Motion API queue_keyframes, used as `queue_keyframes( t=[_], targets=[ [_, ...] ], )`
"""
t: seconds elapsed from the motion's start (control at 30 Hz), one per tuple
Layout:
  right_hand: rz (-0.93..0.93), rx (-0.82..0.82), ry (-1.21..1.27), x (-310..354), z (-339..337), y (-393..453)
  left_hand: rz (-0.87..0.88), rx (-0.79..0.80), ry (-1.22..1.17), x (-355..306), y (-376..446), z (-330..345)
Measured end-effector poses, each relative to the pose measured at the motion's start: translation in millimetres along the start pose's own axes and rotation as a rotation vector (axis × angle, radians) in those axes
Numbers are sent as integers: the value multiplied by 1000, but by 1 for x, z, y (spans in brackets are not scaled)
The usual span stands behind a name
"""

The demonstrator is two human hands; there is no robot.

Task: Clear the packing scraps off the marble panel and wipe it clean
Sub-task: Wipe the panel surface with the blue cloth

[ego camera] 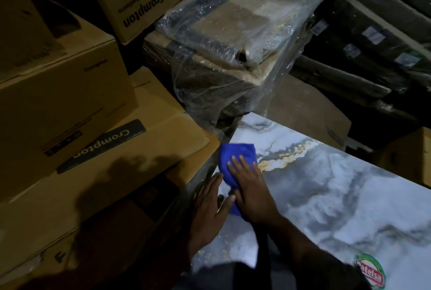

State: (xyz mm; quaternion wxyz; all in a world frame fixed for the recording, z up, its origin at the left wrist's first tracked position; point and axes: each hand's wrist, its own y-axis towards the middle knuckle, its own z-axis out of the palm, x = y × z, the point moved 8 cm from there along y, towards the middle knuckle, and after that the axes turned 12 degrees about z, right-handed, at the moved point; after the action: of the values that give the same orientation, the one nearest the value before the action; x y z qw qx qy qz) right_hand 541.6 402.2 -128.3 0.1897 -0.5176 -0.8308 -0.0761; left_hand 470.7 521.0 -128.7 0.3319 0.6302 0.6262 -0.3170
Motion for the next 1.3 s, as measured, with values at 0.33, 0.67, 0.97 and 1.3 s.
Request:
queue_keyframes(
  t=[0.33, 0.67, 0.97, 1.3],
  targets=[
    [622, -169, -102, -143, -59, 80, -33, 32, -131, -2, 4, -6],
    [126, 19, -111, -7, 3, 54, -64, -125, -353, 5, -12, -23],
    [-113, -48, -9, 88, 56, -93, 36, -147, -116, 6, -59, -50],
    [-91, -22, -22, 182, 87, -199, 6, 48, -226, 10, -134, -67]
  ],
)
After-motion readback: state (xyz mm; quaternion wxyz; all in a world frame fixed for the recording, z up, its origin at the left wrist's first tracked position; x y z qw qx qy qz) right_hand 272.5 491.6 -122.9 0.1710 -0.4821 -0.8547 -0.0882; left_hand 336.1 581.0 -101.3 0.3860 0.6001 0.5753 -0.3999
